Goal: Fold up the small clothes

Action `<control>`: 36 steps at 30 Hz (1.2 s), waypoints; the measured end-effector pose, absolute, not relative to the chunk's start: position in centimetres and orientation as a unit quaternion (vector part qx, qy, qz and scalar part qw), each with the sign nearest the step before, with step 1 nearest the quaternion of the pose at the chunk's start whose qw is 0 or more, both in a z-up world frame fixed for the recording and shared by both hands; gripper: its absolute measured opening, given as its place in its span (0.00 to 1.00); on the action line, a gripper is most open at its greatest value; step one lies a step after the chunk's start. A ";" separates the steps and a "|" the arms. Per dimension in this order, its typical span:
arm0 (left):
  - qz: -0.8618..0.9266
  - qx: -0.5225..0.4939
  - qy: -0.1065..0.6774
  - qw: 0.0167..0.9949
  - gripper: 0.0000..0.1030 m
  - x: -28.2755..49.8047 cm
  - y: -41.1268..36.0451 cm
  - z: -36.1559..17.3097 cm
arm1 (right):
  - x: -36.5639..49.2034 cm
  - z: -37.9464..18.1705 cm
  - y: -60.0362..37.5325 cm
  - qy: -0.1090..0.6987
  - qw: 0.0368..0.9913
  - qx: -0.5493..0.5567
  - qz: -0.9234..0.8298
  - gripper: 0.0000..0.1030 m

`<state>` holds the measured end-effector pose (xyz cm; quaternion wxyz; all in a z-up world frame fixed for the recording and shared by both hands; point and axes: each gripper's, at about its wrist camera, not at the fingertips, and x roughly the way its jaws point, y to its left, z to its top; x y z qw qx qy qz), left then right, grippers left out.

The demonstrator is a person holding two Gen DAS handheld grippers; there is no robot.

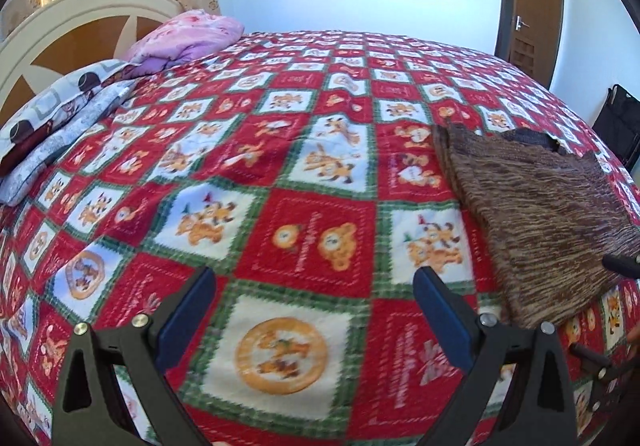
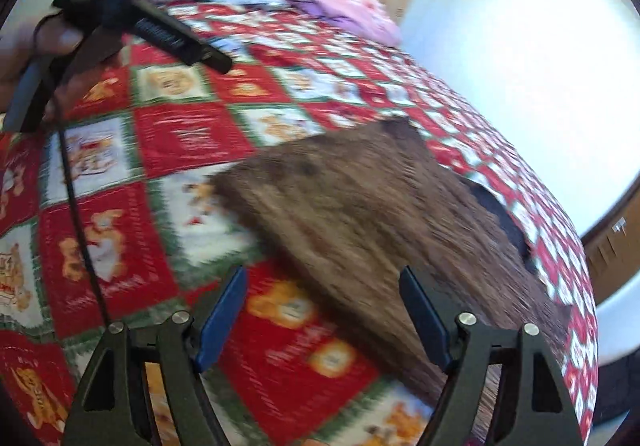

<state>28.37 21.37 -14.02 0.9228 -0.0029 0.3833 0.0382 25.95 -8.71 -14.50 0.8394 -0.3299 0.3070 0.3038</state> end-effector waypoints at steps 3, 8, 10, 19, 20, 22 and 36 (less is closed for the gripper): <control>0.045 -0.013 0.388 0.920 0.98 28.2 22.6 -14.4 | 25.4 -15.0 -6.7 0.300 0.835 -0.339 0.314 0.67; 0.041 -0.042 0.387 0.920 0.98 28.2 23.5 -14.4 | 27.7 -14.9 -4.0 0.314 0.844 -0.314 0.302 0.67; 0.037 -0.042 0.386 0.921 0.98 28.5 23.3 -14.3 | 28.1 -15.2 -3.0 0.307 0.845 -0.318 0.301 0.67; -0.018 -0.048 0.384 0.922 0.98 31.7 21.4 -13.6 | 28.2 -15.3 -3.2 0.317 0.859 -0.281 0.287 0.48; -0.027 -0.051 0.386 0.921 0.98 32.3 21.0 -13.6 | 28.1 -15.4 -3.3 0.316 0.861 -0.281 0.284 0.42; -0.048 -0.058 0.388 0.919 0.98 33.4 20.3 -13.6 | 28.2 -15.4 -3.5 0.317 0.864 -0.278 0.276 0.42; -0.153 -0.079 0.411 0.895 0.97 42.5 14.0 -14.9 | 27.8 -15.4 -3.3 0.309 0.865 -0.289 0.271 0.38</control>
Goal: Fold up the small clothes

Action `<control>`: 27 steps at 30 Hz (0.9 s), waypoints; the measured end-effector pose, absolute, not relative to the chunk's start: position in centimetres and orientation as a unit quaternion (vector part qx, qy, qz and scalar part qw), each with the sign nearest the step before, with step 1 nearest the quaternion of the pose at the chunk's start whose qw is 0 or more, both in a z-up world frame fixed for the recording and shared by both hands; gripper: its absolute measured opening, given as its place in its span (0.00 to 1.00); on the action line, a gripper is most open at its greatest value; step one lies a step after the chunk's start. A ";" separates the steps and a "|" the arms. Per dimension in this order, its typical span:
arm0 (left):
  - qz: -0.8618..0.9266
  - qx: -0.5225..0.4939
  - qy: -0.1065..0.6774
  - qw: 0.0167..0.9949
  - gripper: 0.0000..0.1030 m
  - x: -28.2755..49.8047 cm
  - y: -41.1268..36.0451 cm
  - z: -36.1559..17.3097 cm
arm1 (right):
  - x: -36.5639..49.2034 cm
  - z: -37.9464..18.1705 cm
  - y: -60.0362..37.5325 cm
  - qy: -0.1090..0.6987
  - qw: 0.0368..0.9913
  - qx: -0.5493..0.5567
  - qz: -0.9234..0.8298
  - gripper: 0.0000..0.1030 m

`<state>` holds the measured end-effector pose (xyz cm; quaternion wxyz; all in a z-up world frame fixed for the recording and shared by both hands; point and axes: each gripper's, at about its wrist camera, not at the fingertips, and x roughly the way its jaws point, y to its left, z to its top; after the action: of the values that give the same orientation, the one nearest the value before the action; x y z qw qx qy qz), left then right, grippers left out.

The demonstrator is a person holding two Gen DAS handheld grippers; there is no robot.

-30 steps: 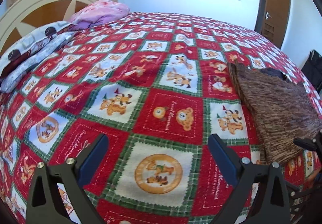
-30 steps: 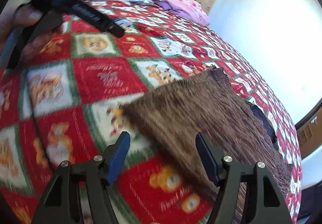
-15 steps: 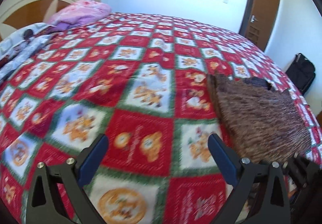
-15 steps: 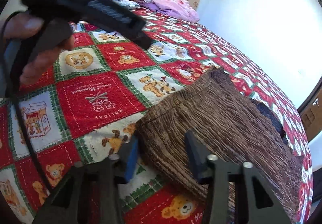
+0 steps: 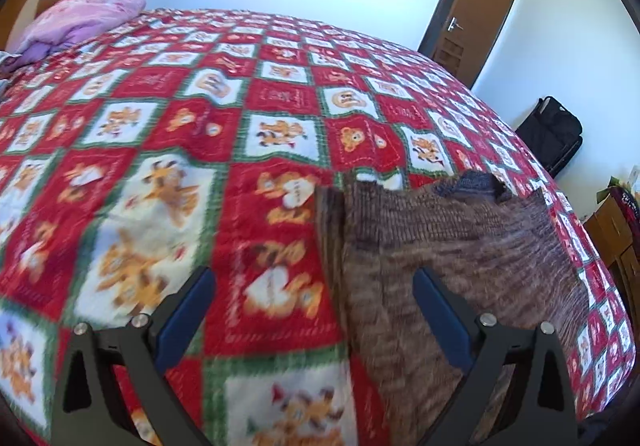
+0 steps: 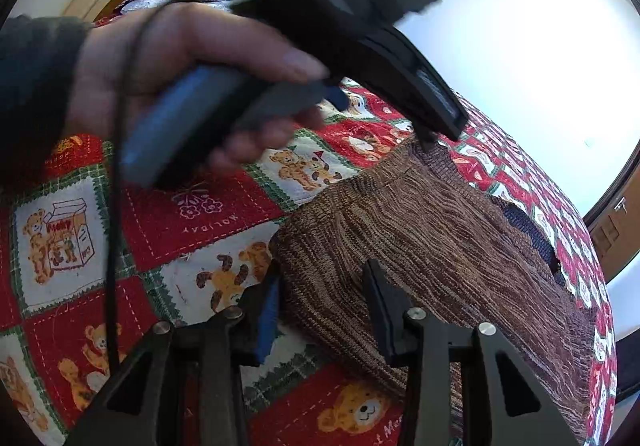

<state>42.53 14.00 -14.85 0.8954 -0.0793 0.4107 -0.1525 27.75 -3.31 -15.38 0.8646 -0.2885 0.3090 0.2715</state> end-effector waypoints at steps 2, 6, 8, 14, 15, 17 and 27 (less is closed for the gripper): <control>-0.161 -0.081 0.406 0.896 0.97 43.1 13.5 -14.9 | 27.6 -15.4 -3.2 0.306 0.864 -0.293 0.272 0.36; -0.167 -0.074 0.411 0.893 0.85 44.3 12.3 -15.4 | 27.2 -15.4 -3.0 0.303 0.863 -0.297 0.275 0.31; -0.171 -0.080 0.419 0.888 0.73 45.0 12.0 -15.9 | 27.2 -15.4 -3.0 0.305 0.862 -0.294 0.277 0.28; -0.186 -0.081 0.431 0.879 0.22 45.2 11.2 -16.3 | 27.5 -15.0 -3.3 0.309 0.861 -0.288 0.284 0.13; -0.187 -0.080 0.428 0.881 0.15 45.0 11.0 -16.1 | 27.4 -14.8 -3.6 0.308 0.862 -0.286 0.284 0.12; -0.184 -0.078 0.426 0.882 0.13 44.9 10.9 -15.9 | 27.3 -14.5 -4.1 0.306 0.864 -0.281 0.283 0.10; -0.185 -0.114 0.424 0.879 0.12 45.2 11.0 -14.3 | 27.5 -11.7 -8.6 0.305 0.889 -0.217 0.263 0.09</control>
<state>45.24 10.96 -14.27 0.8790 -0.1136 0.4244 -0.1851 27.52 -8.63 -11.73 0.8893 -0.2169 0.3045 0.2632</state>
